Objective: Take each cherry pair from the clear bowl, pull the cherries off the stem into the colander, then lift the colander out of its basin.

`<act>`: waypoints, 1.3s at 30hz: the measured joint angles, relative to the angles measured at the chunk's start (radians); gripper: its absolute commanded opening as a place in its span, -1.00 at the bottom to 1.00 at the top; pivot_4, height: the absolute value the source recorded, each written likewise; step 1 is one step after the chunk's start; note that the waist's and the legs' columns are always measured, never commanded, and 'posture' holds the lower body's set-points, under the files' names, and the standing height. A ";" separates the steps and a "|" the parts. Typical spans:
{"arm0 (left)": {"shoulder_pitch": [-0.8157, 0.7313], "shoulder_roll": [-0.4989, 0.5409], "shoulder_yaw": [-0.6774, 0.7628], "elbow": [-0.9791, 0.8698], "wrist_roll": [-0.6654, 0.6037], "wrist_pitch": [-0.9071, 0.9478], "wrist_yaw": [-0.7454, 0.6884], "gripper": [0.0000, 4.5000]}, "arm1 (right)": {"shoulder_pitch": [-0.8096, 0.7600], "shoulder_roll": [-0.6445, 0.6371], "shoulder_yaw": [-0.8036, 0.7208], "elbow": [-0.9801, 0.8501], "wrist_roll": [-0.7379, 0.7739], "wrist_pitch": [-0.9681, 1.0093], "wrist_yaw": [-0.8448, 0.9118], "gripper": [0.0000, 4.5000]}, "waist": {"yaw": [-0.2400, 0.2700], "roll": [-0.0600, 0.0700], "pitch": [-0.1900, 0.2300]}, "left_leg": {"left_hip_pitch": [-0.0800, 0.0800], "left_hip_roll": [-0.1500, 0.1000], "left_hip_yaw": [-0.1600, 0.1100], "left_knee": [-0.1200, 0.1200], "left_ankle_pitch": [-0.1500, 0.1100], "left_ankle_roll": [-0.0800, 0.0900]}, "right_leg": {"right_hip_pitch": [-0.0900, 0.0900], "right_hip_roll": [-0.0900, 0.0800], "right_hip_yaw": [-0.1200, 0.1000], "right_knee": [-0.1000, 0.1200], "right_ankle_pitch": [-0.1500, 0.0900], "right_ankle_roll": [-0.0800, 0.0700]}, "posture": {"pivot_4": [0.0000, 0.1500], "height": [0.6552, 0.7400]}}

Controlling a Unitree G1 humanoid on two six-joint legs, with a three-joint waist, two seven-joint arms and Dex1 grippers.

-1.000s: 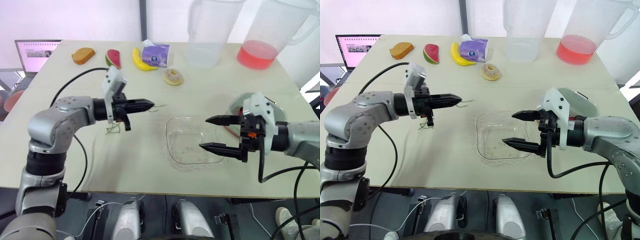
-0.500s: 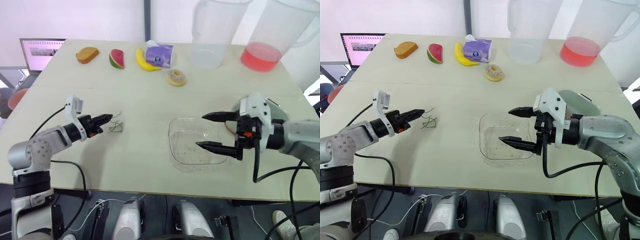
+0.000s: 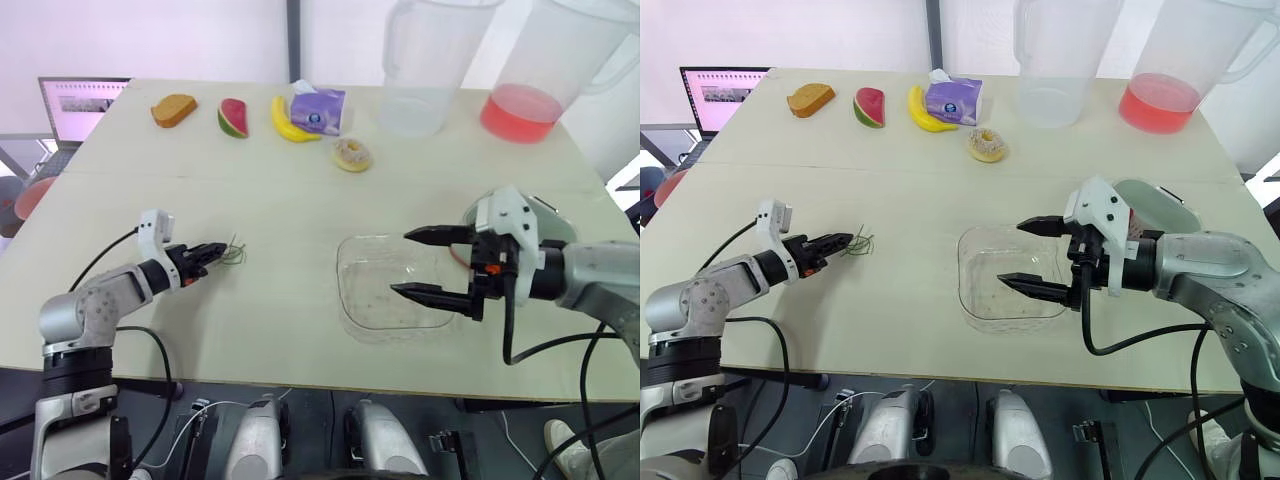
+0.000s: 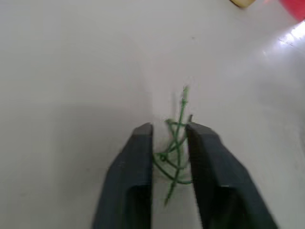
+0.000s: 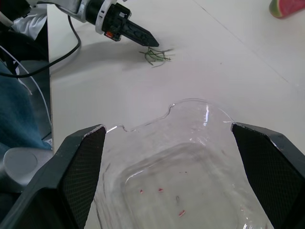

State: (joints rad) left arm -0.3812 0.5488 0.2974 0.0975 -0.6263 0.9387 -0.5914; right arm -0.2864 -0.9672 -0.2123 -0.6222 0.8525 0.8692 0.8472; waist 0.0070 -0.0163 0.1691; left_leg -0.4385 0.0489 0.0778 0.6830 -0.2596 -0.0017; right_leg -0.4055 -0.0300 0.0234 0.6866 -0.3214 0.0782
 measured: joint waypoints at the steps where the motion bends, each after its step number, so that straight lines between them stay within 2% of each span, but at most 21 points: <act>1: -0.002 -0.001 -0.002 0.000 0.000 -0.009 -0.006 0.58 | 0.000 0.000 0.000 0.000 0.003 0.001 -0.001 1.00 | 0.000 0.000 0.000 | 0.000 0.000 0.000 0.000 0.000 0.000 | 0.000 0.000 0.000 0.000 0.000 0.000 | 1.00 1.00; 2: -0.007 -0.002 -0.003 0.000 0.001 -0.015 -0.010 0.83 | 0.000 0.000 0.000 0.000 0.008 0.003 -0.002 1.00 | 0.000 0.000 0.000 | 0.000 0.000 0.000 0.000 0.000 0.000 | 0.000 0.000 0.000 0.000 0.000 0.000 | 1.00 1.00; 3: -0.009 -0.002 -0.003 0.000 0.001 -0.018 -0.011 0.98 | 0.000 0.000 0.000 -0.001 0.012 0.005 -0.004 1.00 | 0.000 0.000 0.000 | 0.000 0.000 0.000 0.000 0.000 0.000 | 0.000 0.000 0.000 0.000 0.000 0.000 | 1.00 1.00; 14: -0.027 0.021 -0.053 0.016 0.058 -0.111 -0.039 0.98 | 0.000 -0.002 -0.001 -0.002 0.035 0.018 -0.023 1.00 | 0.000 0.000 0.000 | 0.000 0.000 0.000 0.000 0.000 0.000 | 0.000 0.000 0.000 0.000 0.000 0.000 | 1.00 1.00; 18: -0.067 0.045 -0.103 -0.065 0.074 -0.170 -0.098 0.98 | 0.011 -0.003 -0.039 -0.003 0.049 0.022 -0.040 1.00 | 0.006 0.000 0.000 | -0.001 0.000 0.000 0.000 0.000 0.000 | 0.000 0.000 0.000 0.000 0.000 0.000 | 1.00 1.00; 22: -0.105 0.089 -0.143 -0.229 0.069 -0.262 -0.204 0.98 | 0.068 -0.037 -0.138 -0.006 0.083 0.054 -0.050 1.00 | 0.004 0.000 0.000 | -0.001 0.000 0.001 0.000 0.000 0.001 | 0.000 -0.001 0.000 -0.001 0.000 0.000 | 1.00 1.00; 27: -0.102 0.254 -0.214 -0.406 -0.007 -0.250 -0.447 0.98 | 0.149 -0.101 -0.271 0.004 0.102 0.122 -0.068 1.00 | -0.007 0.000 0.000 | 0.001 0.001 0.001 -0.001 0.000 0.000 | 0.001 0.001 0.001 -0.001 0.000 0.000 | 1.00 1.00; 30: -0.092 0.339 -0.258 -0.448 0.004 -0.300 -0.574 0.98 | 0.205 -0.148 -0.309 0.029 0.063 0.157 -0.088 1.00 | -0.012 0.000 0.000 | 0.003 0.000 0.002 -0.002 0.000 0.000 | 0.002 0.001 0.001 -0.001 0.000 0.000 | 1.00 1.00; 35: -0.090 0.359 -0.287 -0.454 0.017 -0.366 -0.670 0.98 | 0.240 -0.204 -0.305 0.098 -0.028 0.217 -0.142 1.00 | -0.017 0.000 0.000 | 0.003 0.000 0.002 -0.002 0.000 0.001 | 0.003 0.002 0.002 -0.002 0.000 0.000 | 1.00 1.00; 39: -0.096 0.353 -0.296 -0.465 0.028 -0.384 -0.673 0.98 | 0.205 -0.239 -0.240 0.164 -0.092 0.238 -0.163 1.00 | -0.020 0.000 0.000 | 0.003 0.000 0.002 -0.002 0.000 0.001 | 0.003 0.003 0.002 -0.002 0.000 0.000 | 1.00 1.00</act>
State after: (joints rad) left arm -0.4771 0.9013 0.0012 -0.3676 -0.5984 0.5550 -1.2643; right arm -0.0816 -1.2057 -0.4523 -0.4578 0.7608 1.1077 0.6839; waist -0.0130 -0.0159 0.1690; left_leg -0.4354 0.0493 0.0798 0.6809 -0.2600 -0.0011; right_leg -0.4030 -0.0271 0.0254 0.6846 -0.3217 0.0781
